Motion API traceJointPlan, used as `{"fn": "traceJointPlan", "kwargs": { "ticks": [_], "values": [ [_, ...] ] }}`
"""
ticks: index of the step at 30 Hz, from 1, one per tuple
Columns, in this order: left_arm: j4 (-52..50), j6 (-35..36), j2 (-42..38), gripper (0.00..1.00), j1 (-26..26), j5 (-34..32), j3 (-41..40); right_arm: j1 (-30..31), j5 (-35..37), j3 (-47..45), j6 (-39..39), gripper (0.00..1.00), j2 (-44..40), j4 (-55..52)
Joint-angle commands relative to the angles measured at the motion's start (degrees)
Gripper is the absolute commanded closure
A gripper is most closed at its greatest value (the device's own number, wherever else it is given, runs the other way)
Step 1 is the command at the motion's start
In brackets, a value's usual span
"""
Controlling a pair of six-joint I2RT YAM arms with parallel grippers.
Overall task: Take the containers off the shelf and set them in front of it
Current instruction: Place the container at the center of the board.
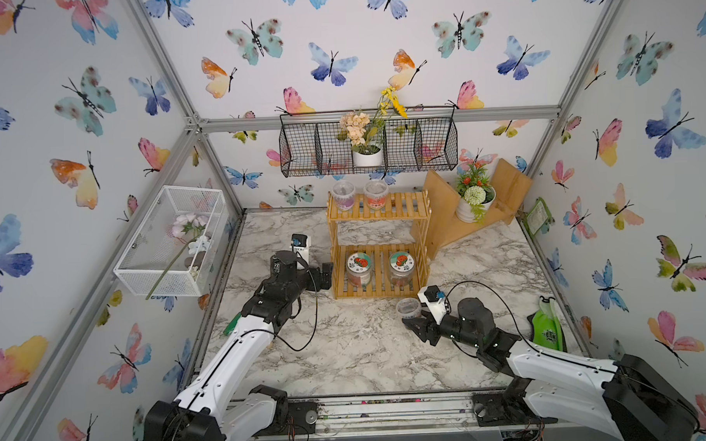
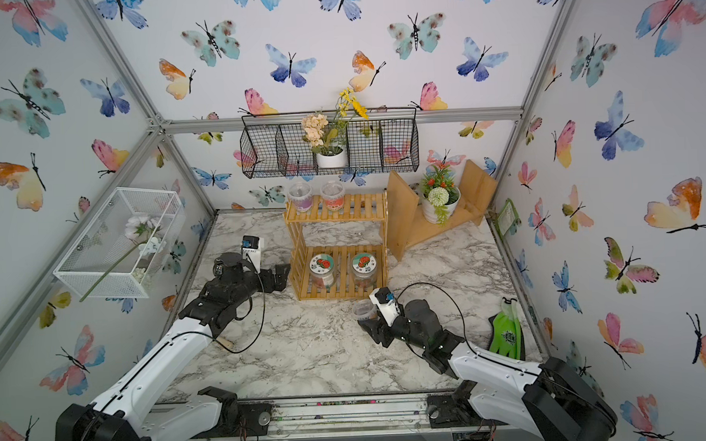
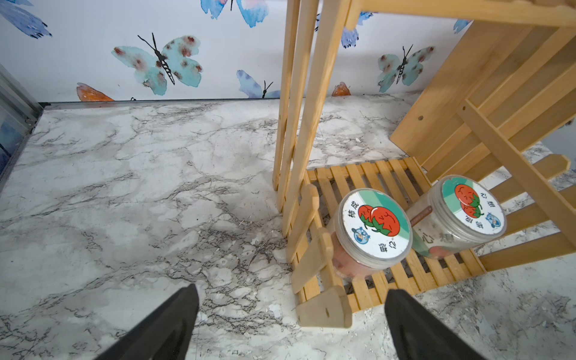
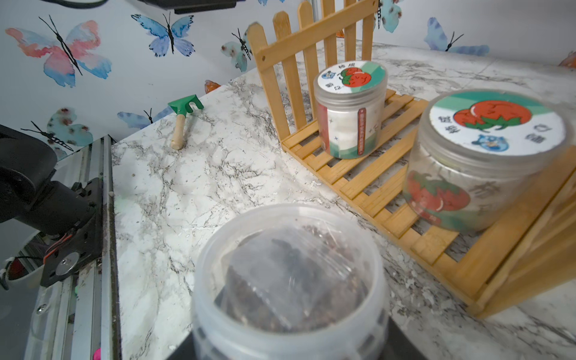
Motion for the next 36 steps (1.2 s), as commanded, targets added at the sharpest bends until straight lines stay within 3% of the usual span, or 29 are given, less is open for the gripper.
{"fn": "traceJointPlan", "kwargs": {
  "ticks": [1, 11, 36],
  "values": [
    [0.42, 0.41, -1.77, 0.0, 0.16, -1.28, -0.38, 0.41, 3.45, -0.86, 0.7, 0.45, 2.07, 7.88],
    [1.03, 1.65, -1.67, 0.0, 0.25, -2.65, -0.58, 0.68, 6.74, -3.29, 0.99, 0.45, 13.23, 18.65],
    [3.25, 2.71, -0.28, 0.0, 0.84, -3.73, -0.23, 0.86, 11.66, -4.63, -0.27, 0.43, 30.1, 33.46]
  ]
}}
